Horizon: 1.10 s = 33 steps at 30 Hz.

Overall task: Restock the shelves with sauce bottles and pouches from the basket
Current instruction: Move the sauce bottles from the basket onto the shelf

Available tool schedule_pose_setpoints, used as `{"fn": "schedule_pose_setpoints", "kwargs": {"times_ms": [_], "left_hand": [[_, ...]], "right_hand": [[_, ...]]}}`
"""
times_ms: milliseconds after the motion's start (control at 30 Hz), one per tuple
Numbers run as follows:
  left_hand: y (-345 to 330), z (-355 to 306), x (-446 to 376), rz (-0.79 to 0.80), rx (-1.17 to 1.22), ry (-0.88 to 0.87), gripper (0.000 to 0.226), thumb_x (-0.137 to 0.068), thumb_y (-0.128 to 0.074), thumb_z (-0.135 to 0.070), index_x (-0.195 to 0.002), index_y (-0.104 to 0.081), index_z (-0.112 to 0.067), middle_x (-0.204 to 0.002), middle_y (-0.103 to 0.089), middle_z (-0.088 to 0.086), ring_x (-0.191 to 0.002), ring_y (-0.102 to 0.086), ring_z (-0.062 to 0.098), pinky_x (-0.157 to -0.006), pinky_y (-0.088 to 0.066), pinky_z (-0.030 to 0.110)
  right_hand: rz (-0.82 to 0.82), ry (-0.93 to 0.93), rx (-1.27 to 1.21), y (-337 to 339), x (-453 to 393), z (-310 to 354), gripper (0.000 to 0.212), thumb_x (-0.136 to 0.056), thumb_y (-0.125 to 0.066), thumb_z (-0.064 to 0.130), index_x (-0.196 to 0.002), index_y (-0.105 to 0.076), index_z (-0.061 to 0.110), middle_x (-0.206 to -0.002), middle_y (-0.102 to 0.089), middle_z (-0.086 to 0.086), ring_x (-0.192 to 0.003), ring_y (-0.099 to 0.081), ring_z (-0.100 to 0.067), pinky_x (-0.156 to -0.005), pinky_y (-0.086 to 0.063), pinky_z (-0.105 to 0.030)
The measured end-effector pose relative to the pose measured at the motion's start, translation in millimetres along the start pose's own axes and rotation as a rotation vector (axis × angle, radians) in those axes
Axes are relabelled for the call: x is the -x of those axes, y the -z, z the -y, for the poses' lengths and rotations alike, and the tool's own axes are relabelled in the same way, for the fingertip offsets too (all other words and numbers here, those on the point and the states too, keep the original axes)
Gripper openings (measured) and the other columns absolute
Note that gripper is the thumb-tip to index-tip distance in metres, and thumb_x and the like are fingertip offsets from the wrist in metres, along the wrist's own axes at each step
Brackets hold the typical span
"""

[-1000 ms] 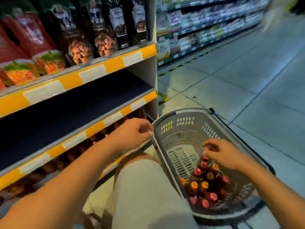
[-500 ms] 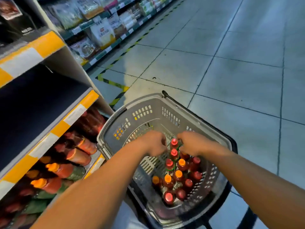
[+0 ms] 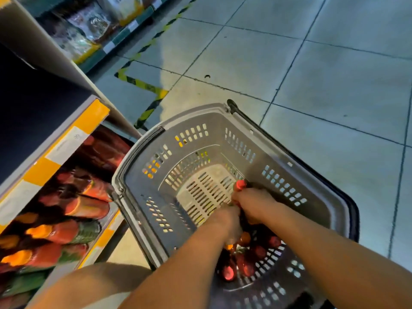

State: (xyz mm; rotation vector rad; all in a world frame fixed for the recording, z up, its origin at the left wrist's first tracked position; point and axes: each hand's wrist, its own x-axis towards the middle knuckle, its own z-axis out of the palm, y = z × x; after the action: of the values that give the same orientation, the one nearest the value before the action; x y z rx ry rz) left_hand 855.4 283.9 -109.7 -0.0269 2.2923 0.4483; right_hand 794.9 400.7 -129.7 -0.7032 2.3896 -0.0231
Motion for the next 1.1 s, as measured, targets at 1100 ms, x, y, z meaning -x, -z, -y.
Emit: {"fn": "schedule_pose_setpoints", "kwargs": {"times_ms": [1100], "left_hand": [[5,17,-21,-0.186,0.055,0.057,0.037,-0.094,-0.053,-0.021,-0.131,-0.059,-0.023,-0.128,-0.066,0.007,-0.118,-0.064,0.029,-0.097,-0.050,0.036]], "right_hand": [[0.018,-0.017,-0.143,-13,-10,-9,0.039,-0.085,-0.066,0.014,-0.119,-0.059,0.030,-0.116,-0.065,-0.005,-0.106,-0.063,-0.032,-0.081,-0.050,-0.040]]}}
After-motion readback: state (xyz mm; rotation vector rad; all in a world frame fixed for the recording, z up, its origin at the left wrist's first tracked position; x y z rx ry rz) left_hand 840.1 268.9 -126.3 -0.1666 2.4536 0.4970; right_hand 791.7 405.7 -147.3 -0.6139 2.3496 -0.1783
